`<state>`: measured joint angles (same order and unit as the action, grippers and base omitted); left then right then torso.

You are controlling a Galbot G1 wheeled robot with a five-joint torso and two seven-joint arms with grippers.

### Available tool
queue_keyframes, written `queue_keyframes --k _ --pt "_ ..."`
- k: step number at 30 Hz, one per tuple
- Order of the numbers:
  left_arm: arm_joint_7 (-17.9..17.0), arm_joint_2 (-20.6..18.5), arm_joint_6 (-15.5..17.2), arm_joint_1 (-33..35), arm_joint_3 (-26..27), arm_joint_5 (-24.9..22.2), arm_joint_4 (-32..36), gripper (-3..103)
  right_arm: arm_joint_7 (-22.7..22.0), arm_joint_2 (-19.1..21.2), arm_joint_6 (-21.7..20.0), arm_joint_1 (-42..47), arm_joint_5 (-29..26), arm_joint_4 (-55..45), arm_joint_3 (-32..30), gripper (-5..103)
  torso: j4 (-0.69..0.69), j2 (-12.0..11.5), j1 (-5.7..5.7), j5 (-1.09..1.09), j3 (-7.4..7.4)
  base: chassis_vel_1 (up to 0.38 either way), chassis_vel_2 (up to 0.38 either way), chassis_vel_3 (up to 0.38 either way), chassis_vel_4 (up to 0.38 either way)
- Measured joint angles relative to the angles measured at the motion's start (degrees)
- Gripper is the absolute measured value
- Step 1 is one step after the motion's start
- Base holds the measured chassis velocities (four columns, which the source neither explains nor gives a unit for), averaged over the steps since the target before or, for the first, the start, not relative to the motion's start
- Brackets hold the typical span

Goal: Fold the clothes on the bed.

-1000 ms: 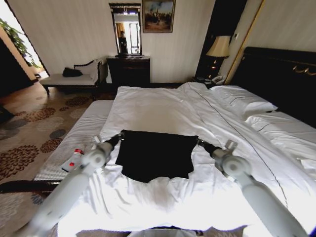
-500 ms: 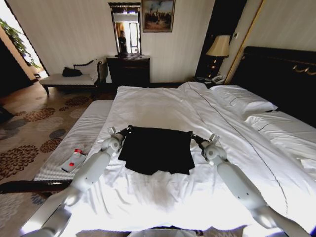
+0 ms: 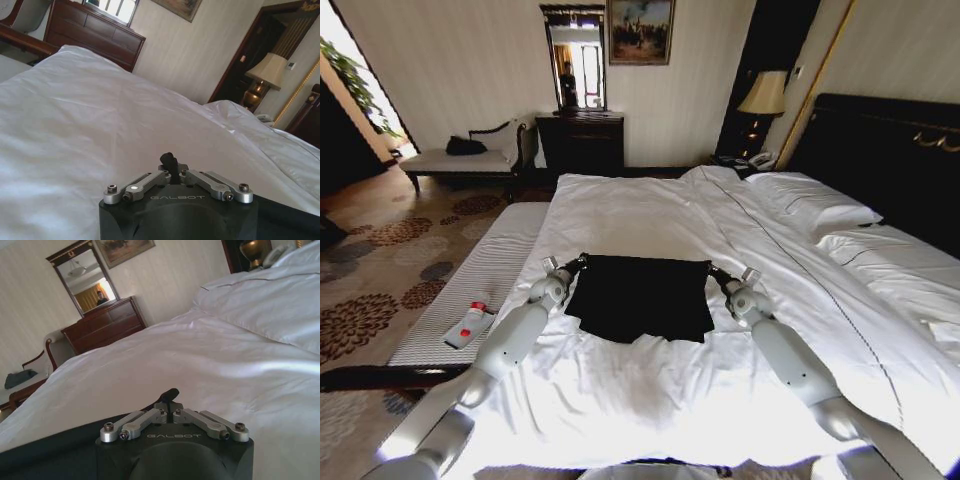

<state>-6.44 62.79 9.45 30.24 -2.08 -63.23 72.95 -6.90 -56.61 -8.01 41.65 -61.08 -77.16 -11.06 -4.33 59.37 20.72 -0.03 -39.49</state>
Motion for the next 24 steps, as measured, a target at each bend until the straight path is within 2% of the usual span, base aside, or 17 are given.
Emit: queue_keyframes --k 6,10,16,24 --pt "0.69 -1.53 -1.06 4.34 1.33 1.14 5.46 2 2.17 0.32 2.99 6.55 5.95 -4.03 -1.54 1 -0.01 0.01 -0.01 0.0 0.0 0.0 0.0 0.0 0.0" --pt "1.26 -2.92 -2.03 9.57 3.41 2.51 10.56 2 2.91 -0.06 5.18 12.78 10.57 -9.0 -3.25 1 -0.01 0.0 -0.01 0.0 0.0 0.0 0.0 0.0 0.0" --pt "1.48 -3.87 -2.45 14.04 5.73 3.4 13.35 2 2.94 -0.65 6.22 15.69 12.97 -11.43 -4.14 1 0.01 0.01 -0.01 -0.01 0.0 0.0 0.0 0.0 0.0" --pt "1.99 -5.84 -3.86 24.1 9.66 6.06 19.55 2 2.54 -0.6 7.16 23.51 15.57 -19.11 -7.41 1 0.0 0.0 -0.01 -0.01 0.0 0.0 0.0 0.0 0.0"
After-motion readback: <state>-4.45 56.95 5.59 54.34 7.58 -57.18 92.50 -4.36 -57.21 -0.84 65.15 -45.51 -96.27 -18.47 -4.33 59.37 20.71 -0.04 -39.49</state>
